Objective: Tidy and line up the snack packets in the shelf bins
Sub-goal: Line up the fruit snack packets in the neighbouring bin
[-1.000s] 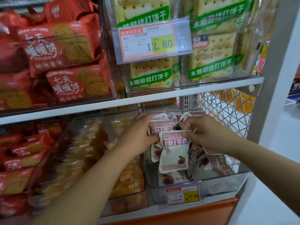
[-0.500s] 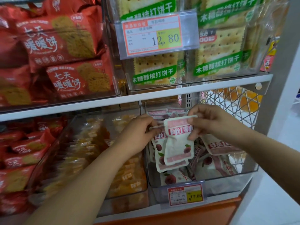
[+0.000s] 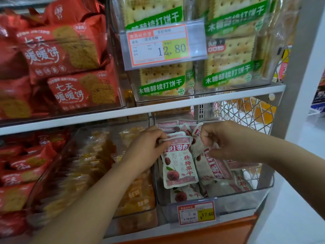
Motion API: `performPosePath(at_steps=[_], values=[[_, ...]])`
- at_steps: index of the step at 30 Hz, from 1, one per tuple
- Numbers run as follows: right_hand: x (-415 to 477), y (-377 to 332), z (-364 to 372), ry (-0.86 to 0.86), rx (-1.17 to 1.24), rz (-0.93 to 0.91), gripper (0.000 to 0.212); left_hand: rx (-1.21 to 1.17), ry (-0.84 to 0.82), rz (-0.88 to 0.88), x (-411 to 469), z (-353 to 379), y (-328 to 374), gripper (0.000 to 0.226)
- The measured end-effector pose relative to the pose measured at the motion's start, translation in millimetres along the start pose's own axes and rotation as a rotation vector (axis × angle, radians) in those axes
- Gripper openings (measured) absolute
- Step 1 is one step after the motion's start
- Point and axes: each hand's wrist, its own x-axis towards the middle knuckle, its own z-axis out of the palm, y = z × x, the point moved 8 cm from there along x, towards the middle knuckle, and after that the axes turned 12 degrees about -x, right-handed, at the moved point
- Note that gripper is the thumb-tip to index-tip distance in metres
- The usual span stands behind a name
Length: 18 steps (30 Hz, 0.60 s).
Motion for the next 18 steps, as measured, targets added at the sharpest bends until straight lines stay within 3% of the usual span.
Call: performPosePath(at_steps=[3,8,14,18], values=[[-2,4,-8,0.023,-0.052,0.065,0.036,0.008,0.007,0.001,1,0,0,0.019],[-2,-1,-28,0.205,-0.162,0.094,0.032,0.041,-0.001,-0.010,2,1,-1,0.017],[-8,-24,-36,0.242,-0.227,-0.025,0.032,0.015,-0.004,0.002,-1,-2,1,0.023],[-8,-20,-35,0.193,-0.354,0.042,0.032,0.041,-0.002,-0.017,0,-2,0,0.014]])
